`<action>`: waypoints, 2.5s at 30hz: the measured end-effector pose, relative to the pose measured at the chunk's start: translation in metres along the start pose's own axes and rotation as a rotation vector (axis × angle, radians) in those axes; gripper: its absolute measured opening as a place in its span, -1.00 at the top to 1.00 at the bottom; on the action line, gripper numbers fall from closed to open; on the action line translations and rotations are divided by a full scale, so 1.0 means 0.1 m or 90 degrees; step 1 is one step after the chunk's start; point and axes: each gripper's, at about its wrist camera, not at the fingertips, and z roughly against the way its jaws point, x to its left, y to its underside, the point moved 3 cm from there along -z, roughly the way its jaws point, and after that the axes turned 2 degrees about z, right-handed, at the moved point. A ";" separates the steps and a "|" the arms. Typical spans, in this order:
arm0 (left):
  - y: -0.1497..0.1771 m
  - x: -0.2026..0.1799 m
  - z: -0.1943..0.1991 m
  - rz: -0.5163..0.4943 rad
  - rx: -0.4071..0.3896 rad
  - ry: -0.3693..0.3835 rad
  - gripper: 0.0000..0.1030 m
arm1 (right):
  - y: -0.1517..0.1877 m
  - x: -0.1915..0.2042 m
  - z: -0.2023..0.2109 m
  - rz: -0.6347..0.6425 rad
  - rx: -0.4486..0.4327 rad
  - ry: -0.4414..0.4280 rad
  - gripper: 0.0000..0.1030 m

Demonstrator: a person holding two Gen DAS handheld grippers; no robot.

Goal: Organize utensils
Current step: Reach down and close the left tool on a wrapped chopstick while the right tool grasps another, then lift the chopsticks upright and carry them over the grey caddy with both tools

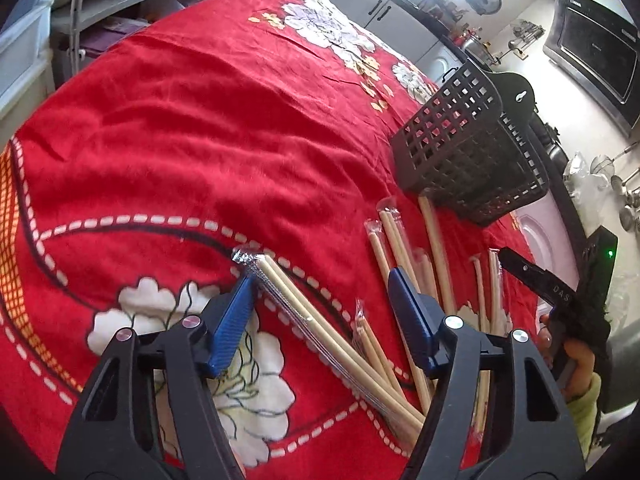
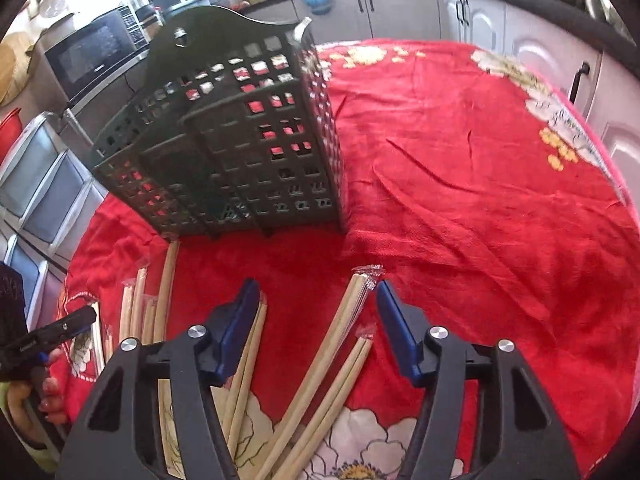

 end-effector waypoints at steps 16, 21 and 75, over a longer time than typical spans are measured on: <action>-0.24 0.18 -0.09 0.014 0.001 -0.030 0.66 | -0.09 -0.24 -0.13 -0.081 0.035 -0.071 0.78; -0.26 0.24 -0.09 0.008 0.007 -0.035 0.89 | -0.11 -0.13 0.04 -0.070 0.013 -0.100 0.85; -1.28 -2.52 1.59 -0.302 -0.371 0.126 0.94 | -0.95 0.35 2.38 0.021 -0.431 -0.095 0.89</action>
